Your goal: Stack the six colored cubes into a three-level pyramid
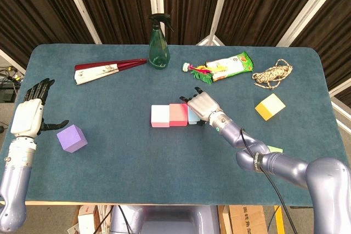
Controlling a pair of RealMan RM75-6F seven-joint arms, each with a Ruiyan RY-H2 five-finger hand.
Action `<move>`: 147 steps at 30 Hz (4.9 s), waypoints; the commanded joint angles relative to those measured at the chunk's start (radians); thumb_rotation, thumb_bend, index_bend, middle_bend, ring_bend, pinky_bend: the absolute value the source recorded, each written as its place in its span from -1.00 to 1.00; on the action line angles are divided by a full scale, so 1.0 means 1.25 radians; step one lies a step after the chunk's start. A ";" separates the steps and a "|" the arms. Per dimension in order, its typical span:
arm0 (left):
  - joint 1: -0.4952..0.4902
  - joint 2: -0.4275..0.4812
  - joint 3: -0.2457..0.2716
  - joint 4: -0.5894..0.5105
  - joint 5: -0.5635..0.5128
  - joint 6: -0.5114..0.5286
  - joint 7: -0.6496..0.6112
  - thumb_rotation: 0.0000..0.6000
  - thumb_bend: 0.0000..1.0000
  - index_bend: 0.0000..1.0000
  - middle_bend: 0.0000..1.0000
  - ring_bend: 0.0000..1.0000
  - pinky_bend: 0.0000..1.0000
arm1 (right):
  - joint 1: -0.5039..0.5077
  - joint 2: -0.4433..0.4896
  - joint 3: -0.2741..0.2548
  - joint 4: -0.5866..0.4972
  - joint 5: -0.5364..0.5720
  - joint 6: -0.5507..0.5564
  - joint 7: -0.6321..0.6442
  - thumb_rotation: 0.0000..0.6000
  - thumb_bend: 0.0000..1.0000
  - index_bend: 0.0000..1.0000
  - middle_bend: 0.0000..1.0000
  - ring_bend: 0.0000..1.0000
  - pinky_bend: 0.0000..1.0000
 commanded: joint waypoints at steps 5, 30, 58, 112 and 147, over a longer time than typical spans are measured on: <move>0.000 0.001 0.000 0.000 -0.001 -0.002 -0.001 1.00 -0.78 -1.00 -0.99 -1.00 -1.00 | 0.010 0.000 -0.011 -0.005 0.021 0.001 -0.008 1.00 -0.49 -0.81 -0.09 -0.46 -1.00; 0.000 0.003 -0.002 0.006 -0.009 -0.010 -0.004 1.00 -0.78 -1.00 -0.99 -1.00 -1.00 | 0.027 -0.019 -0.039 0.001 0.077 0.037 -0.039 1.00 -0.49 -1.00 -0.66 -0.70 -1.00; 0.006 0.008 -0.001 0.003 -0.007 -0.011 -0.016 1.00 -0.78 -1.00 -0.99 -1.00 -1.00 | -0.081 0.110 -0.059 -0.341 0.232 0.390 -0.144 1.00 -0.49 -1.00 -1.00 -1.00 -1.00; -0.324 -0.380 -0.027 0.187 -0.206 -0.203 0.272 1.00 -0.67 -1.00 -0.99 -1.00 -1.00 | -0.486 0.233 -0.032 -0.426 -0.017 0.595 0.158 1.00 -0.49 -1.00 -1.00 -1.00 -1.00; -0.457 -0.586 -0.055 0.483 -0.263 -0.251 0.292 1.00 -0.49 -1.00 -1.00 -1.00 -1.00 | -0.517 0.244 0.025 -0.446 -0.015 0.529 0.190 1.00 -0.49 -1.00 -1.00 -1.00 -1.00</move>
